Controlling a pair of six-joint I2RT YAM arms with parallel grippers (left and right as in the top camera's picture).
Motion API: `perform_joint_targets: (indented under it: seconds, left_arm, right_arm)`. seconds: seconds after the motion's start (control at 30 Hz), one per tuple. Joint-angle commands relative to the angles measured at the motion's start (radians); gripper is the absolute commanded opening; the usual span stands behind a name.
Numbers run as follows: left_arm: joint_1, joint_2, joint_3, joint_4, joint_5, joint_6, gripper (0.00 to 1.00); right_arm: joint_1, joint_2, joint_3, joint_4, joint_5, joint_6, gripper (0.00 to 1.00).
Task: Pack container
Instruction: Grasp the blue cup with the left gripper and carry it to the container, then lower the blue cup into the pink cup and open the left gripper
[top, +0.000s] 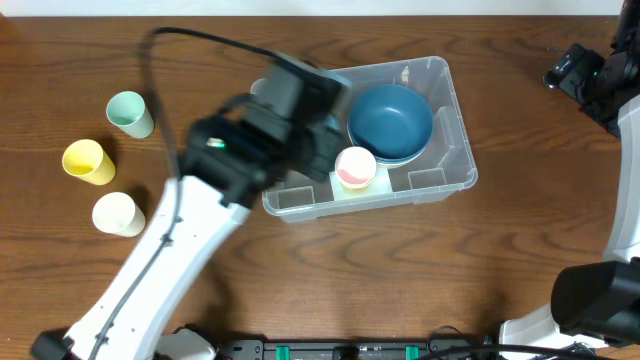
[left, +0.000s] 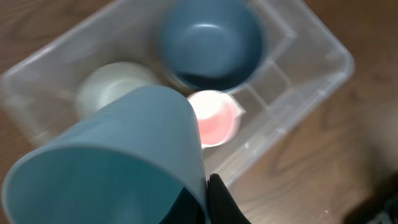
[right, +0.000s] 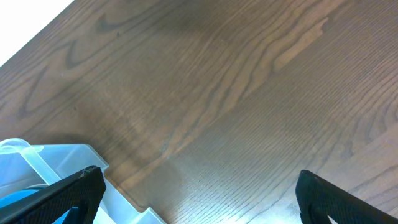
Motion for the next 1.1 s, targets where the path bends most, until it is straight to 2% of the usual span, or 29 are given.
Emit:
perform_joint_targets:
  seconds: [0.0,0.43,1.07]
  left_arm:
    - [-0.077,0.067,0.014,0.014,-0.062,0.034,0.06]
    - [-0.120,0.293,0.014,0.006,-0.068,0.034,0.06]
    - [-0.130,0.306,0.012,0.011,-0.032,0.034,0.06]
  right_arm:
    - [-0.006,0.005,-0.002,0.000,0.010,0.013,0.99]
    - [-0.006,0.005,-0.002,0.000,0.010,0.013,0.99]
    - [-0.006,0.005,-0.002,0.000,0.010,0.013,0.99]
